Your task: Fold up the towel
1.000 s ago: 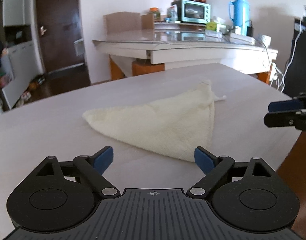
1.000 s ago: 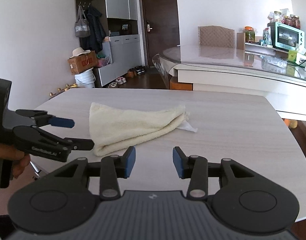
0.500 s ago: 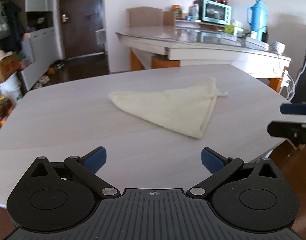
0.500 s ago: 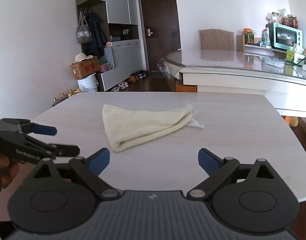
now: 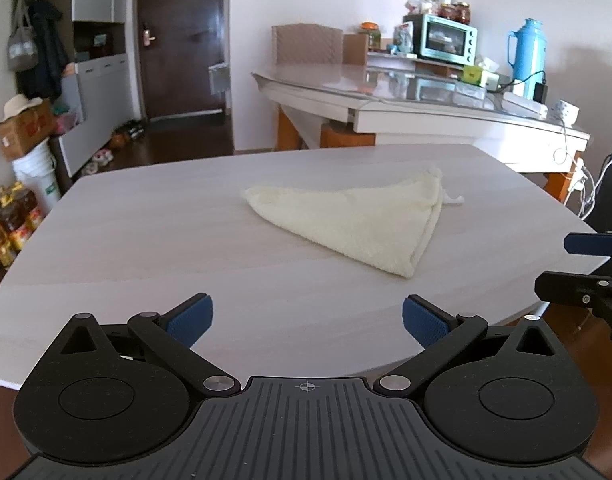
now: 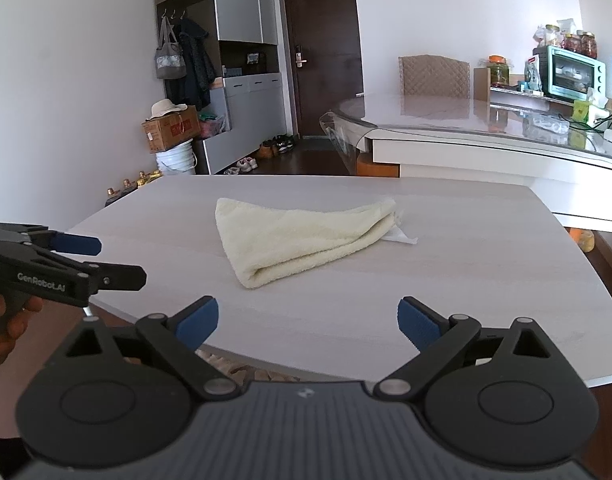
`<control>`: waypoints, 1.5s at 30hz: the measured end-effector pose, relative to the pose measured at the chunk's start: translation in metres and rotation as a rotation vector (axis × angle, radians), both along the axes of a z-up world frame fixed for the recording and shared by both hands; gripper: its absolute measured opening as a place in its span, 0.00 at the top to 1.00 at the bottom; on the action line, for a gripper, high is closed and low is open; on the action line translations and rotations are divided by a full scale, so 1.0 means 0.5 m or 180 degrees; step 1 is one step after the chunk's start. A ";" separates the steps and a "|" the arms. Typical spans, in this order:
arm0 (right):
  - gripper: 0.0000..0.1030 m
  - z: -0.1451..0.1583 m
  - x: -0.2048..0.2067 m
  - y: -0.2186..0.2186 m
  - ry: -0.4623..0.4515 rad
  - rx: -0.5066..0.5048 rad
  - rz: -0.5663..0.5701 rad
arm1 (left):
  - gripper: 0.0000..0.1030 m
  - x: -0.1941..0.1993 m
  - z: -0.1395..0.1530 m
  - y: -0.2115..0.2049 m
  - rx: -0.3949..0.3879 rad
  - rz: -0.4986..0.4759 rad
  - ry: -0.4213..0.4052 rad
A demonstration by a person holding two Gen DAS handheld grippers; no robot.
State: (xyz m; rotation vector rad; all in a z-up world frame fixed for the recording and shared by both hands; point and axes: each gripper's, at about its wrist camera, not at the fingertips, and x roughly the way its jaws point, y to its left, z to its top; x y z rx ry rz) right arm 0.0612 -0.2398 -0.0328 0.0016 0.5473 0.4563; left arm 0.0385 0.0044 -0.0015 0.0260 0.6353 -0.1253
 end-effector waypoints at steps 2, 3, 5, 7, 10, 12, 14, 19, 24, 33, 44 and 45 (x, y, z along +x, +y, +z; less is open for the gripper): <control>0.05 0.000 0.003 -0.001 0.0004 0.0004 -0.0006 | 0.00 0.002 -0.001 -0.001 0.0010 -0.0004 0.0000; 0.05 -0.001 0.005 -0.001 0.0007 0.0001 -0.0008 | 0.00 0.005 -0.002 -0.001 0.0016 -0.0009 0.0005; 0.05 -0.003 0.008 -0.001 0.0015 -0.0005 -0.0011 | 0.00 0.009 -0.003 -0.003 0.0023 -0.0013 0.0011; 0.05 -0.004 0.010 -0.002 0.0023 -0.0010 -0.0014 | 0.00 0.013 -0.004 -0.004 0.0028 -0.0015 0.0016; 0.05 -0.004 0.015 -0.003 0.0035 -0.0017 -0.0020 | 0.00 0.020 -0.006 -0.005 0.0027 -0.0021 0.0030; 0.05 -0.004 0.019 -0.004 0.0041 -0.0020 -0.0022 | 0.00 0.023 -0.006 -0.004 0.0035 -0.0028 0.0033; 0.05 -0.004 0.024 -0.003 0.0046 -0.0024 -0.0019 | 0.00 0.028 -0.006 -0.005 0.0038 -0.0033 0.0038; 0.05 -0.002 0.033 -0.002 0.0051 -0.0029 -0.0020 | 0.00 0.038 -0.008 -0.005 0.0048 -0.0043 0.0049; 0.05 -0.003 0.045 0.000 0.0065 -0.0030 -0.0012 | 0.00 0.051 -0.008 -0.006 0.0058 -0.0058 0.0061; 0.05 0.004 0.081 0.003 0.0043 -0.0066 0.0031 | 0.00 0.080 -0.011 0.004 0.0083 -0.0066 0.0056; 0.37 -0.012 0.240 0.010 0.0184 0.0110 0.0072 | 0.00 0.169 -0.011 0.015 0.0180 -0.0131 -0.0034; 0.45 -0.015 0.256 0.011 0.0210 0.0136 0.0076 | 0.00 0.179 -0.012 0.014 0.0192 -0.0150 -0.0039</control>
